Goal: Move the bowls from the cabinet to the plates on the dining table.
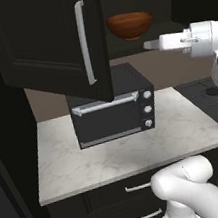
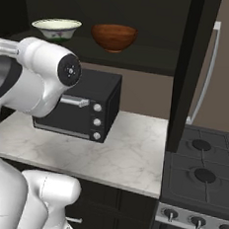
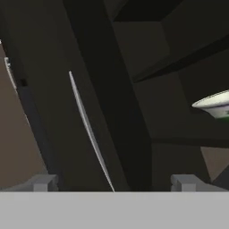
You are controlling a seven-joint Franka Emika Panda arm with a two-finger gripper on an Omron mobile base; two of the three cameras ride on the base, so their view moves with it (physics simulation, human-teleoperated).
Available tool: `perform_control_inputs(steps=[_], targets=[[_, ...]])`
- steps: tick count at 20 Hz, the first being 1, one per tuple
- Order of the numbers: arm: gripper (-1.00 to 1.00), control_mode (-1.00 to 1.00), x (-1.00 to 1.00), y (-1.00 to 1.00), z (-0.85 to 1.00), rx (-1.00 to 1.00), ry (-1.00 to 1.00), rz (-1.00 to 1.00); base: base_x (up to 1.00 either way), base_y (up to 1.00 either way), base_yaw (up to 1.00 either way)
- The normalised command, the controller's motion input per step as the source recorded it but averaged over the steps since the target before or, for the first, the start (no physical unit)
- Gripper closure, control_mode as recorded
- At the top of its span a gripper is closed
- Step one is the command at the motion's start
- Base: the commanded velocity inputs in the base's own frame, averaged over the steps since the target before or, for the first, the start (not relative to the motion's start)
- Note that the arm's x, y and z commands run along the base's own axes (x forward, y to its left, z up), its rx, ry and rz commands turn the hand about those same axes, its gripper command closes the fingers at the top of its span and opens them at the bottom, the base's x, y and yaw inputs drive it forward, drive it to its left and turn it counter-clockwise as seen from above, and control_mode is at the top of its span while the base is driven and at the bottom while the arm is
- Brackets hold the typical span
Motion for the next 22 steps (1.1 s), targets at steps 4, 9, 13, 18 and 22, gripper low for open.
perform_control_inputs(steps=[4,9,13,18,22], targets=[[-1.0,-1.0,0.26,0.38,0.0,0.0,0.03,0.01,0.0,0.0,0.0],[-1.0,-1.0,0.34,0.25,0.05,0.0,0.05,0.0,0.0,0.0,0.0],[-1.0,-1.0,0.39,0.04,0.11,0.01,0.08,0.0,0.0,0.0,0.0],[-1.0,-1.0,0.41,0.14,0.02,0.0,0.11,0.03,0.0,0.0,0.0],[-1.0,-1.0,0.27,0.35,0.0,0.0,0.11,0.07,0.0,0.0,0.0]])
